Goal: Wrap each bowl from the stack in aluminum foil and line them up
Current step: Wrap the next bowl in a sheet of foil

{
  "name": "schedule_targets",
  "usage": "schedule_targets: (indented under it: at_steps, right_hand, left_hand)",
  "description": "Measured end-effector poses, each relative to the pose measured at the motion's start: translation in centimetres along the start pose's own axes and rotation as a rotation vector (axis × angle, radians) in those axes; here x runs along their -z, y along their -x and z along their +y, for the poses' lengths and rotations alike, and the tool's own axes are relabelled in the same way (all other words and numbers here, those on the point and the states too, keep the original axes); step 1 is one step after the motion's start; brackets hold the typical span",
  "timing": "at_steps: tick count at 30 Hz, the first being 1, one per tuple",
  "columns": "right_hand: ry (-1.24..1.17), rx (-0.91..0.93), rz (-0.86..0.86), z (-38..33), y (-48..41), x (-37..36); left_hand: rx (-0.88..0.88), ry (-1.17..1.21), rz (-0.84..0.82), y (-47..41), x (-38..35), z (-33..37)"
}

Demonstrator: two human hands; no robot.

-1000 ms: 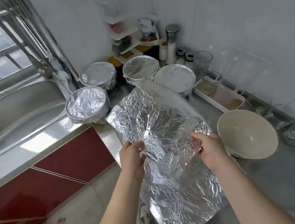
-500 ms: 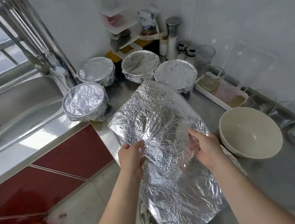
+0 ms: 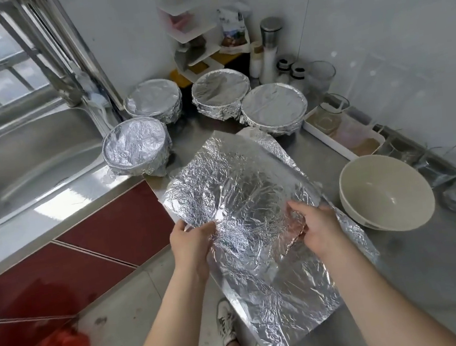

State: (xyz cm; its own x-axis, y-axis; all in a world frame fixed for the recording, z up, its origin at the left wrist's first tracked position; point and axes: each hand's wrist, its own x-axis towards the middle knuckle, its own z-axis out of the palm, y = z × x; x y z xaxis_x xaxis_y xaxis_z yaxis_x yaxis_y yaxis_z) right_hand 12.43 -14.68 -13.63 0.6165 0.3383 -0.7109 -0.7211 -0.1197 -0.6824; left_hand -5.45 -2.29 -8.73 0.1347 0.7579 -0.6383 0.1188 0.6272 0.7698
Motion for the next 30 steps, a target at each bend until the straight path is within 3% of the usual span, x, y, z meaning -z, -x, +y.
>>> schedule_targets:
  at_steps: [2,5,8,10,13,15,18,21,25,27,30]
  right_hand:
    - [0.026,0.023,0.028,-0.1,0.0,0.1]
    - [0.190,0.137,0.206,-1.0,1.1,-0.1]
    - [0.489,0.365,0.414,-2.1,2.5,0.0]
    - [0.746,0.526,0.428,-2.4,4.1,-0.5]
    - [1.055,0.785,0.267,-2.1,4.9,-1.6]
    - [1.262,0.898,0.040,-1.7,4.8,-2.6]
    - [1.640,0.872,-0.235,-0.5,4.4,-3.2]
    - [1.784,0.904,-0.325,-0.2,3.7,-3.1]
    - [1.798,0.963,-0.374,-0.4,2.8,-2.1]
    - [1.760,1.152,-0.398,-0.6,3.0,-1.5]
    - [1.630,1.578,-0.407,-0.3,2.7,-0.6]
  left_hand:
    - [0.000,-0.008,0.002,0.1,0.3,0.2]
    - [0.008,-0.051,-0.006,0.2,0.7,0.1]
    - [0.003,-0.121,0.011,0.2,0.9,0.1]
    - [-0.102,-0.235,0.115,0.2,1.2,0.1]
    - [-0.609,-0.631,0.224,0.7,1.0,0.0]
    - [-0.939,-0.872,0.000,1.0,0.0,0.0]
    - [-1.224,-1.182,-0.367,0.2,-0.8,-1.4]
    - [-1.229,-1.324,-0.362,-1.0,-0.3,-3.2]
    - [-1.198,-1.365,-0.393,-1.6,0.5,-3.6]
    - [-1.206,-1.333,-0.419,-1.6,0.6,-3.3]
    - [-1.275,-1.259,-0.388,-1.5,1.0,-3.3]
